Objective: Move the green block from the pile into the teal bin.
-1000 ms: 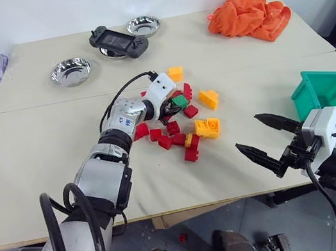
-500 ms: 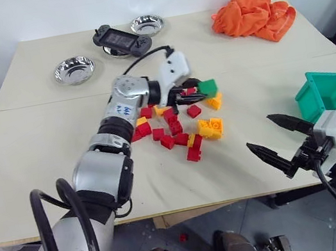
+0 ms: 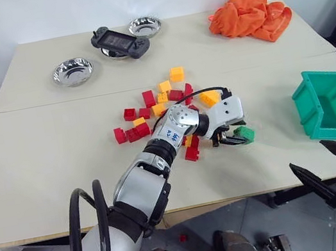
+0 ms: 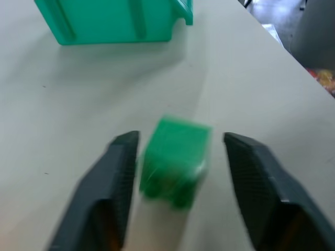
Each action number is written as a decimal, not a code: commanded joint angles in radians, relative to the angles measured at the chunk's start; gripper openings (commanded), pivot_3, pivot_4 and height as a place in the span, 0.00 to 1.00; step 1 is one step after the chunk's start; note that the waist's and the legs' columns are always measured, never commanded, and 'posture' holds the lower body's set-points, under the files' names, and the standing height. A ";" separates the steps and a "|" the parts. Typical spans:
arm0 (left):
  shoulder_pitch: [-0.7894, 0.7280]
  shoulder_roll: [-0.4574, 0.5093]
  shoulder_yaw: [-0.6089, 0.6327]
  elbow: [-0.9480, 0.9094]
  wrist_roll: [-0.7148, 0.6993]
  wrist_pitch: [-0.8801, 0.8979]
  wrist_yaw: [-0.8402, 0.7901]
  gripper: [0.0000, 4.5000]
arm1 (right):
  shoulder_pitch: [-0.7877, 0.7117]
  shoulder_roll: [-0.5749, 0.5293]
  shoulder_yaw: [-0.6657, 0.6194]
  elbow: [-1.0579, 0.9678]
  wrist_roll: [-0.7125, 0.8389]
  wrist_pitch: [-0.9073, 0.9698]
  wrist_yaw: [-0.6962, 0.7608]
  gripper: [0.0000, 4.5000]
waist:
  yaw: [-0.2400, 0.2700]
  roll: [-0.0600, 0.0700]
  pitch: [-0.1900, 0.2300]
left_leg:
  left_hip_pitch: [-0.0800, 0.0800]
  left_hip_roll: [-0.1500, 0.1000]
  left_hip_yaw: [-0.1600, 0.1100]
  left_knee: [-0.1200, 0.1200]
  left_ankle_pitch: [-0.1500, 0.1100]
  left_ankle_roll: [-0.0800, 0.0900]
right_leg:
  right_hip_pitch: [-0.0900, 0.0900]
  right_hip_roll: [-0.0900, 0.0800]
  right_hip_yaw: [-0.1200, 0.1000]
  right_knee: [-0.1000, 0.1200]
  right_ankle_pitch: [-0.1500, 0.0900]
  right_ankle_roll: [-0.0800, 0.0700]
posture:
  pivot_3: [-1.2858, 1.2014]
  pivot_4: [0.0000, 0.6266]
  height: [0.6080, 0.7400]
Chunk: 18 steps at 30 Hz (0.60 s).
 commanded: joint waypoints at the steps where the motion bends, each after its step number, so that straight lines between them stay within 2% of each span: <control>1: 0.018 -0.016 0.048 -0.040 -0.075 -0.036 -0.097 0.74 | 0.011 -0.006 -0.023 -0.028 0.006 -0.024 -0.008 1.00 | 0.000 0.000 0.000 | 0.000 0.000 0.000 0.000 0.000 0.000 | 0.000 0.000 0.000 0.000 0.000 0.000 | 0.52 0.24 1.00; 5: 0.028 0.039 0.075 -0.060 -0.107 -0.061 -0.166 0.74 | -0.014 -0.049 -0.031 0.003 0.015 -0.015 0.006 1.00 | 0.000 0.000 0.000 | 0.000 0.000 0.000 0.000 0.000 0.000 | 0.000 0.000 0.000 0.000 0.000 0.000 | 0.52 0.24 1.00; 8: 0.040 0.101 0.129 -0.108 -0.174 -0.089 -0.243 0.74 | -0.084 -0.123 -0.018 0.037 0.039 0.017 0.015 1.00 | -0.003 0.000 0.000 | 0.000 0.000 0.000 0.001 0.000 0.000 | 0.000 0.000 0.000 0.001 0.000 0.000 | 0.52 0.24 1.00; 10: 0.085 0.168 0.193 -0.181 -0.267 -0.128 -0.350 0.80 | -0.170 -0.217 0.025 0.086 0.049 0.075 0.034 1.00 | -0.006 0.000 0.000 | 0.000 0.000 0.000 0.001 0.000 0.000 | 0.000 0.000 0.000 0.002 0.000 -0.001 | 0.52 0.24 1.00; 13: 0.157 0.261 0.242 -0.272 -0.345 -0.158 -0.433 0.98 | -0.291 -0.341 0.108 0.150 0.043 0.144 0.068 1.00 | -0.015 0.002 -0.001 | 0.002 0.000 -0.001 0.000 0.000 0.000 | 0.000 0.000 0.002 0.003 0.000 -0.001 | 0.52 0.24 1.00; 18: 0.326 0.444 0.277 -0.439 -0.379 -0.119 -0.432 1.00 | -0.584 -0.490 0.312 0.317 -0.010 0.198 0.131 1.00 | -0.006 0.002 -0.001 | 0.001 -0.001 -0.003 0.001 0.000 0.000 | -0.001 0.000 0.001 0.004 0.000 -0.002 | 0.52 0.24 1.00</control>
